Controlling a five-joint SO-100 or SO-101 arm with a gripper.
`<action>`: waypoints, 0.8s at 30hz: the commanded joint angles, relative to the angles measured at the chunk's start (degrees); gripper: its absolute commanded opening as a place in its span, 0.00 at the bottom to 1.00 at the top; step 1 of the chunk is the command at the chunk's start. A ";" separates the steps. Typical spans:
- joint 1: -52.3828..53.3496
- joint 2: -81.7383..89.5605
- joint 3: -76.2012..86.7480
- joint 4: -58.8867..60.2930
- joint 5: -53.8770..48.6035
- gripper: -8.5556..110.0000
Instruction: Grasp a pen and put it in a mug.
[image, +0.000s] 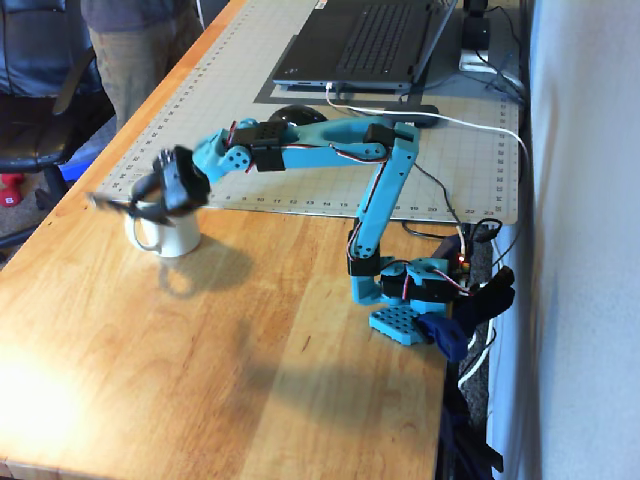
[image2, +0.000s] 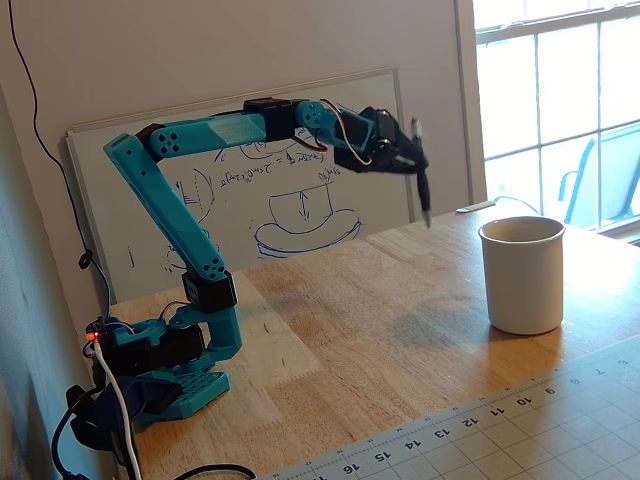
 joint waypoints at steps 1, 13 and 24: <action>3.87 3.34 -0.53 -13.62 4.57 0.08; 16.00 -2.46 -0.53 -35.68 5.62 0.08; 17.31 -13.27 -0.62 -37.18 5.27 0.08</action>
